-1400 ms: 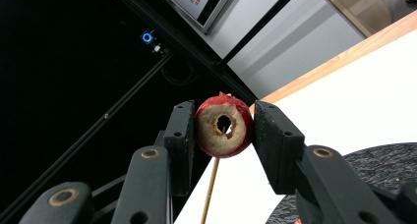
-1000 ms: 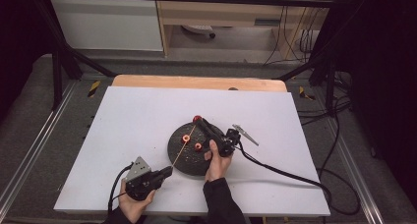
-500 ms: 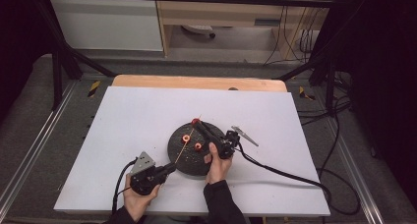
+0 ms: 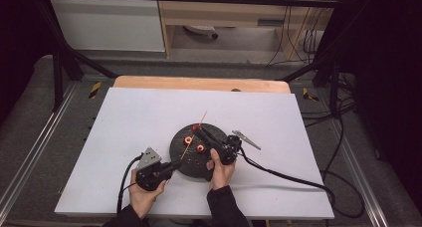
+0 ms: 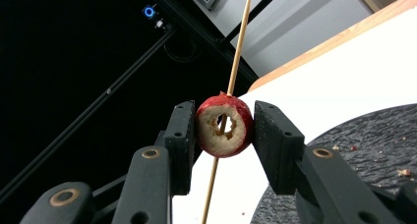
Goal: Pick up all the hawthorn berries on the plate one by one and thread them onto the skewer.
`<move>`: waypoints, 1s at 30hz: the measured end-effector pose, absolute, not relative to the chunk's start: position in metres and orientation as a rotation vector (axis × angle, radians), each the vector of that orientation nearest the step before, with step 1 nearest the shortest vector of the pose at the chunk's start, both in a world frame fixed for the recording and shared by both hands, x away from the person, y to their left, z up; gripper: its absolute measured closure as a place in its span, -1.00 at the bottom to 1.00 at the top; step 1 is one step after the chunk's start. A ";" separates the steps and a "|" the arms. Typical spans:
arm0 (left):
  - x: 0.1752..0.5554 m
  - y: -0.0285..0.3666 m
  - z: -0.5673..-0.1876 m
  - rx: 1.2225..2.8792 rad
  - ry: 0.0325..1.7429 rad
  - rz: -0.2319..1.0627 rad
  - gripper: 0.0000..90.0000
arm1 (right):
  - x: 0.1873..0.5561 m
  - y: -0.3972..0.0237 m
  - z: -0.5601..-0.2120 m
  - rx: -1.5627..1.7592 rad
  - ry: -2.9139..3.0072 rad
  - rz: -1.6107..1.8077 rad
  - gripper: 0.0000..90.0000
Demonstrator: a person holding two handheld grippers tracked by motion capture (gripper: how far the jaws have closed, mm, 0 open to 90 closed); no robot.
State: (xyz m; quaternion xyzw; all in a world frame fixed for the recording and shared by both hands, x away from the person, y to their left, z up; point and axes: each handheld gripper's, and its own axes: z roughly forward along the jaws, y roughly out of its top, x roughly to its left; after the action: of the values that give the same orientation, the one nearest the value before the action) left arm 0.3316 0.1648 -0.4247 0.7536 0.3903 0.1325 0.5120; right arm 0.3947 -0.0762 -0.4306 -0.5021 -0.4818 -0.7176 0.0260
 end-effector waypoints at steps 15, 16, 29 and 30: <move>0.350 0.154 -0.415 1.804 0.930 0.309 0.96 | 0.387 -0.074 -0.434 -1.534 -1.554 -2.174 0.38; 0.351 0.153 -0.415 1.802 0.930 0.305 0.96 | 0.387 -0.074 -0.435 -1.532 -1.553 -2.172 0.38; 0.361 0.146 -0.410 1.822 0.915 0.326 0.96 | 0.381 -0.072 -0.439 -1.525 -1.613 -2.147 0.38; 0.361 0.146 -0.410 1.823 0.913 0.327 0.96 | 0.381 -0.072 -0.439 -1.525 -1.614 -2.143 0.38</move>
State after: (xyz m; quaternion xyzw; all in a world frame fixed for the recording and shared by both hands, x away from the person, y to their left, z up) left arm 0.3607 0.1456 -0.4099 0.7581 0.3797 0.1360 0.5125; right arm 0.3810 -0.0723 -0.4386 -0.4941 -0.5228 -0.6941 0.0277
